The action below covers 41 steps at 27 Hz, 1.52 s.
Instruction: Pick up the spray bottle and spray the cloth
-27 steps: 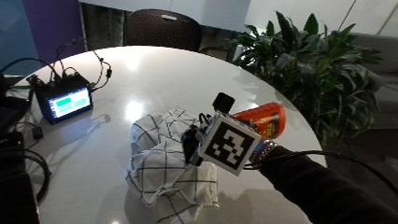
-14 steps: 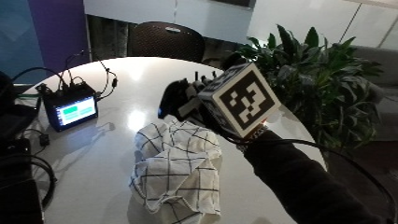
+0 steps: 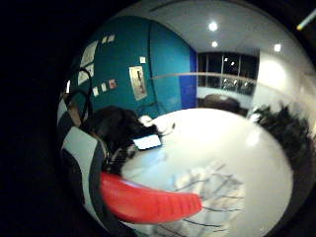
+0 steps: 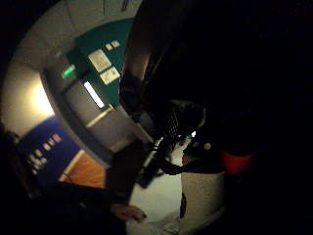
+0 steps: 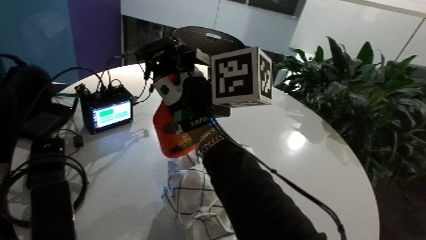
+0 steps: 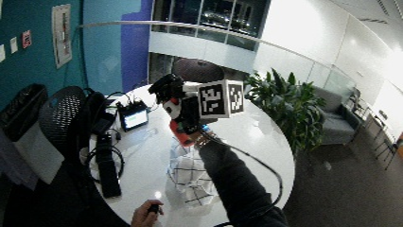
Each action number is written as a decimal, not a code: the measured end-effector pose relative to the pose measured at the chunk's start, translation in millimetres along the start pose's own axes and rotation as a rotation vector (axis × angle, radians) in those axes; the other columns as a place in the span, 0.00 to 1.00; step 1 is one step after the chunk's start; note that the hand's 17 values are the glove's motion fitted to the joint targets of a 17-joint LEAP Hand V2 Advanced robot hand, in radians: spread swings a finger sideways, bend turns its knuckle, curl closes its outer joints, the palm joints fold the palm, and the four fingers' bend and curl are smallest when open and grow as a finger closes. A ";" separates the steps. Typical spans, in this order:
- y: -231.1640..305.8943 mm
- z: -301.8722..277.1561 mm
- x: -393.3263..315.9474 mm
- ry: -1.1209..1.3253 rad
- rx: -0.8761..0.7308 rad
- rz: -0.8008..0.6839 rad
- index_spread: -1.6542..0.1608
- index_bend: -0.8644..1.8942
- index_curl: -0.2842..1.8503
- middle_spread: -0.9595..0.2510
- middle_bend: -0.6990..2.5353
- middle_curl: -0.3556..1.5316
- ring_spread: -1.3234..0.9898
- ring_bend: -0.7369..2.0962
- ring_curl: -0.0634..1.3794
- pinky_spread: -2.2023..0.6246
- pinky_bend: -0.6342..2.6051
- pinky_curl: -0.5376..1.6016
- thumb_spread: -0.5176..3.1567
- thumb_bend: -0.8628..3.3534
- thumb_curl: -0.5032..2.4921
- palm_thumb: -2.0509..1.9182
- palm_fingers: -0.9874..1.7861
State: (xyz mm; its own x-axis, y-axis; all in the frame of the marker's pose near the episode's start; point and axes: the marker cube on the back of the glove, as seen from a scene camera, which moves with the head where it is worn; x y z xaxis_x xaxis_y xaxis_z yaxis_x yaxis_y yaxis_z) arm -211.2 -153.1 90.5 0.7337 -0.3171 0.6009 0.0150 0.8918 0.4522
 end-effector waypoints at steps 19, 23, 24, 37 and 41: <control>21.1 38.1 36.3 -0.155 0.099 0.200 0.77 0.37 0.36 0.64 0.40 0.47 0.51 0.51 0.36 0.68 0.40 0.46 0.45 0.20 0.37 0.71 0.83; 21.7 31.5 27.5 -0.139 0.121 0.169 0.77 0.37 0.36 0.64 0.40 0.47 0.50 0.51 0.36 0.68 0.40 0.46 0.46 0.20 0.37 0.71 0.82; 22.4 30.8 25.8 -0.136 0.125 0.165 0.77 0.37 0.36 0.64 0.40 0.47 0.50 0.51 0.36 0.68 0.40 0.46 0.46 0.20 0.37 0.71 0.82; 22.1 54.8 23.1 -0.103 0.015 0.179 0.77 0.36 0.34 0.62 0.40 0.47 0.49 0.52 0.37 0.68 0.40 0.46 0.49 0.20 0.34 0.69 0.81; 18.4 56.4 22.8 -0.116 -0.080 0.174 0.77 0.37 0.34 0.63 0.40 0.47 0.49 0.51 0.36 0.69 0.37 0.45 0.50 0.20 0.33 0.68 0.79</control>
State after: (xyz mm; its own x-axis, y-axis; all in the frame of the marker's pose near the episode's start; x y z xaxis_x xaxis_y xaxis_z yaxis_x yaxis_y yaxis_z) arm -232.5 -162.1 149.7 0.6472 -0.1866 0.7392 -0.0484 0.9576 0.2841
